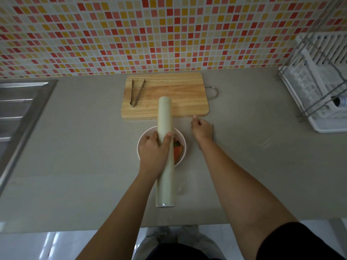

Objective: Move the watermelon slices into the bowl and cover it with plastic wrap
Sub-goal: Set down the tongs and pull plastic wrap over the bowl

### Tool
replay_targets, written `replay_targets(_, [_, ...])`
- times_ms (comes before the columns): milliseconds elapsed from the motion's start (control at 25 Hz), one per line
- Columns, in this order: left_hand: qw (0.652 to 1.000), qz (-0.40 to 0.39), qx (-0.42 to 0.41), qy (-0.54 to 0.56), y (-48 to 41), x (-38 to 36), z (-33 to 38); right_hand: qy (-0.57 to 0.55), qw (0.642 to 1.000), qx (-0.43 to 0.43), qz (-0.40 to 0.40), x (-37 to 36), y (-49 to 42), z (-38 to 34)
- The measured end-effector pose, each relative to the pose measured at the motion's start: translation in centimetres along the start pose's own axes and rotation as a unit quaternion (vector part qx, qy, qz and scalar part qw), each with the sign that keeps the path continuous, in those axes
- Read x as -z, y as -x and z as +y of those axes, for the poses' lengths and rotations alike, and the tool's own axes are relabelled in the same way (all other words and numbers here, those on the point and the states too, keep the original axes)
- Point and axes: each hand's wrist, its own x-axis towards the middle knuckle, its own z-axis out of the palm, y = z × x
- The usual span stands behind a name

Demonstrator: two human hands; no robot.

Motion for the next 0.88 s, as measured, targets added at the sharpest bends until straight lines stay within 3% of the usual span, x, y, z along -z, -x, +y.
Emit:
replay_targets(80, [1.0,0.013,0.004,-0.001,-0.1,-0.2,0.0,-0.092,0.988,-0.118,-0.046,0.0,0.1,-0.7])
replay_targets(160, [1.0,0.027,0.003,0.003,0.0,-0.4,0.1,-0.142,0.976,-0.16,-0.037,0.2,0.4,-1.2])
replay_targets(440, [0.998,0.051,0.014,0.026,0.5,-0.8,0.2,0.05,0.99,-0.101,-0.08,1.0,8.0,2.4])
replay_targets(560, [0.997,0.063,0.025,0.039,0.4,-0.8,0.4,0.008,0.99,-0.08,-0.112,0.1,10.7,2.8])
replay_targets(760, [0.998,0.059,-0.002,0.002,0.6,-0.9,0.7,-0.072,0.997,0.006,-0.032,-0.8,11.2,3.6])
replay_targets(880, [0.999,0.031,-0.012,-0.015,1.4,-1.2,0.9,-0.129,0.991,-0.006,-0.029,-1.2,11.1,4.0])
